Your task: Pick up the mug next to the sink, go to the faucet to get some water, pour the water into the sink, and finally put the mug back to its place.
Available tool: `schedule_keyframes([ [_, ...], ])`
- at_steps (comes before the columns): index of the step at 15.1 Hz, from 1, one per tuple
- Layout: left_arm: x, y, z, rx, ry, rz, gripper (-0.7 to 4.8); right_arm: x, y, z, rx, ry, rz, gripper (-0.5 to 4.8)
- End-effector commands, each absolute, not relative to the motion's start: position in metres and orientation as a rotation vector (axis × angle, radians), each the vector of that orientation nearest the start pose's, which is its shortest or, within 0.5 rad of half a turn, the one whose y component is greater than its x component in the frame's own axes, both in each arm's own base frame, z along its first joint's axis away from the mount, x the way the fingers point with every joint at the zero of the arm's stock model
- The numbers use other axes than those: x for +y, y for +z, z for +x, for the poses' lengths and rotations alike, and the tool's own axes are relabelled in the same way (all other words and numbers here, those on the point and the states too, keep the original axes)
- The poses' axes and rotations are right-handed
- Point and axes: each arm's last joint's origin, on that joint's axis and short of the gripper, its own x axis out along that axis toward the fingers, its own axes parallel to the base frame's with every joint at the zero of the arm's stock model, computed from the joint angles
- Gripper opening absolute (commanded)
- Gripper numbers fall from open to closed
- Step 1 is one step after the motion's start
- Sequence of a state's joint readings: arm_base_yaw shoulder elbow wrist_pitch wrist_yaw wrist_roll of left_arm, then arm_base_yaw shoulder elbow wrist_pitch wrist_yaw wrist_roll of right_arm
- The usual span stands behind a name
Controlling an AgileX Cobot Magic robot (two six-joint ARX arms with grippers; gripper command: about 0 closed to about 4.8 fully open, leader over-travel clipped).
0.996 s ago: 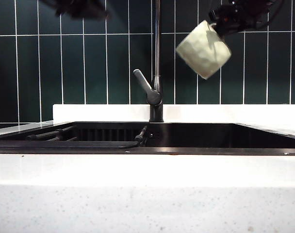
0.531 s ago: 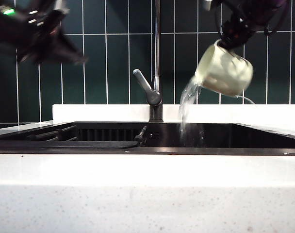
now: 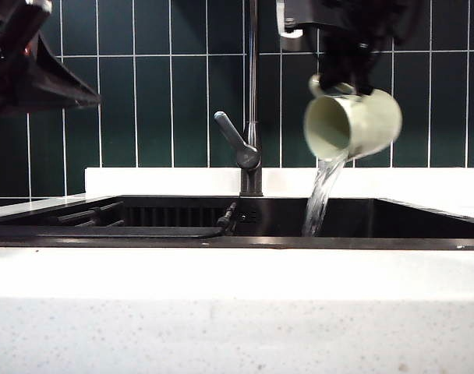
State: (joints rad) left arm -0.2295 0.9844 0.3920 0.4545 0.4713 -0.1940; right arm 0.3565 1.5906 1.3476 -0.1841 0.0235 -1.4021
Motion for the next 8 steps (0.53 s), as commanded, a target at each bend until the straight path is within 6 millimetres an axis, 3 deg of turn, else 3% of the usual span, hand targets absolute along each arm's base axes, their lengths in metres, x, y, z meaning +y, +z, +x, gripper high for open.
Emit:
schedule_keyframes([
  [1,-0.056,0.221,0.183,0.153,-0.689,-0.278,-0.05,0.140,0.339,0.336,0.042,0.533,-1.499,0.22],
  [6,-0.049,0.196,0.150,0.138,-0.694,-0.346,-0.06,0.139,0.332,0.332,0.148,0.549,-1.512,0.22],
  [8,-0.046,0.191,0.140,0.103,-0.696,-0.342,-0.06,0.136,0.332,0.333,0.207,0.514,-1.294,0.21],
])
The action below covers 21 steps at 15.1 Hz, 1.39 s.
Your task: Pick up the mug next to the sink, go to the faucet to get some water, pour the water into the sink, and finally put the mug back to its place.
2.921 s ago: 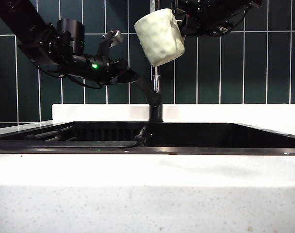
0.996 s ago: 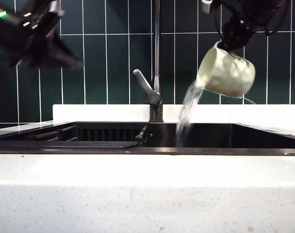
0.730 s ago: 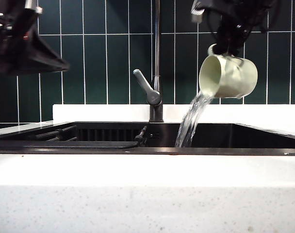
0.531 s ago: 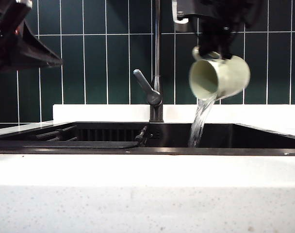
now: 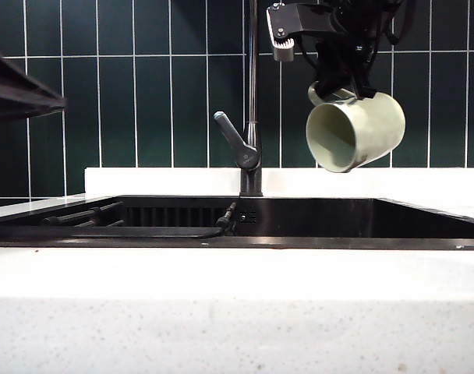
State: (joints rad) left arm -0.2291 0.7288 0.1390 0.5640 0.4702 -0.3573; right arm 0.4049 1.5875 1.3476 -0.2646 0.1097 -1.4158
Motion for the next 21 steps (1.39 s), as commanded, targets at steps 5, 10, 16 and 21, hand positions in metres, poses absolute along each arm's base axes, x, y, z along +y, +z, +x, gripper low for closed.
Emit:
schedule_keyframes([
  [5,-0.045,0.199,0.134,0.041,-0.709,-0.351,-0.06,0.075,0.335,0.354,0.332,0.316,-0.650,-0.02],
  [10,-0.045,0.198,0.134,0.050,-0.709,-0.348,-0.06,-0.009,0.313,0.363,0.346,0.060,-0.204,-0.02],
  [16,-0.045,0.196,0.134,0.069,-0.700,-0.346,-0.05,-0.058,0.248,0.339,0.150,-0.110,0.160,-0.02],
  [21,-0.045,0.193,0.134,0.093,-0.690,-0.323,-0.06,-0.066,0.205,0.308,0.032,-0.293,0.330,-0.02],
])
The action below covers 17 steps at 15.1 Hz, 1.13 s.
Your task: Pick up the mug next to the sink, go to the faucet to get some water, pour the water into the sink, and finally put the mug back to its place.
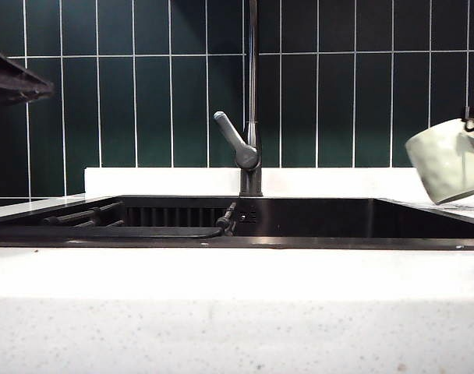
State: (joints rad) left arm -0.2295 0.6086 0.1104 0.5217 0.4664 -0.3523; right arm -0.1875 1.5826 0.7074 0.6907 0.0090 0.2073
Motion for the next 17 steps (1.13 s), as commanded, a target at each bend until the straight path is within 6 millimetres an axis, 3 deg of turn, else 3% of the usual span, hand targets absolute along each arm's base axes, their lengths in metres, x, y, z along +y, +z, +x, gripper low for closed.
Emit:
schedule_keyframes([
  [1,-0.045,0.193,0.134,0.097,-0.689,-0.323,-0.06,-0.065,0.200,0.305,0.050,-0.296,0.329,-0.01],
  [6,-0.045,0.191,0.134,0.107,-0.699,-0.307,-0.06,-0.065,0.182,0.299,0.209,-0.253,0.348,0.94],
  [7,-0.045,0.191,0.134,0.108,-0.700,-0.308,-0.06,-0.063,0.178,0.298,0.272,-0.218,0.360,1.44],
  [8,-0.045,0.191,0.134,0.109,-0.703,-0.308,-0.05,-0.063,0.177,0.296,0.299,-0.217,0.364,1.60],
  [11,-0.046,0.191,0.133,0.117,-0.743,-0.306,-0.05,-0.061,0.186,0.286,0.353,-0.216,0.323,1.63],
  [14,-0.046,0.192,0.133,0.113,-0.744,-0.312,-0.05,-0.056,0.208,0.269,0.373,-0.211,0.299,1.62],
  [17,-0.046,0.195,0.134,0.097,-0.744,-0.310,-0.06,-0.044,0.237,0.237,0.400,-0.180,0.239,1.05],
])
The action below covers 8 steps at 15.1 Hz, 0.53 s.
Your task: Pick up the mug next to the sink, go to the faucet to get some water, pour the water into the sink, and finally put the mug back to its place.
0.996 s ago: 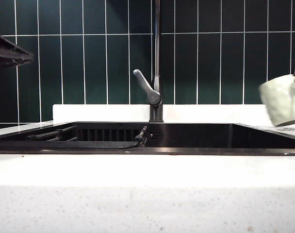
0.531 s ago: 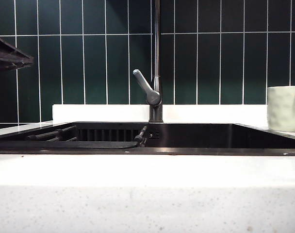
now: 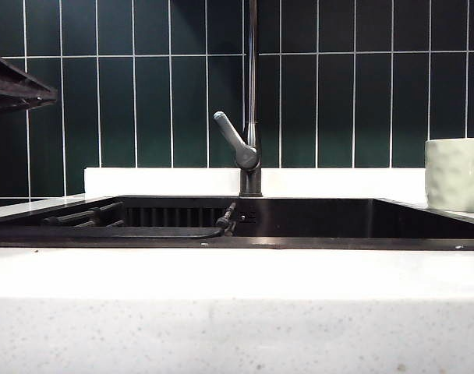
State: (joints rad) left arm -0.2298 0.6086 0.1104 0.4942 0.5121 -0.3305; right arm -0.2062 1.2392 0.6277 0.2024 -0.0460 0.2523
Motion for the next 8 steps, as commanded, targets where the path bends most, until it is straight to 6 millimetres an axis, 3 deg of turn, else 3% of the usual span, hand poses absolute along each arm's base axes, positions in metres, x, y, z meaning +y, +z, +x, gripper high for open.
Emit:
schedule_keyframes([
  [1,-0.046,0.198,0.134,0.089,-0.743,-0.308,-0.06,-0.037,0.245,0.228,0.393,-0.148,0.171,0.85],
  [3,-0.046,0.211,0.136,0.057,-0.739,-0.301,-0.05,-0.019,0.263,0.208,0.357,-0.115,0.036,0.74],
  [5,-0.044,0.226,0.133,0.074,-0.696,-0.270,-0.05,0.000,0.284,0.181,0.271,-0.069,0.005,0.71],
  [8,-0.039,0.246,0.116,0.072,-0.653,-0.158,-0.06,0.012,0.304,0.143,0.154,0.003,-0.010,0.71],
])
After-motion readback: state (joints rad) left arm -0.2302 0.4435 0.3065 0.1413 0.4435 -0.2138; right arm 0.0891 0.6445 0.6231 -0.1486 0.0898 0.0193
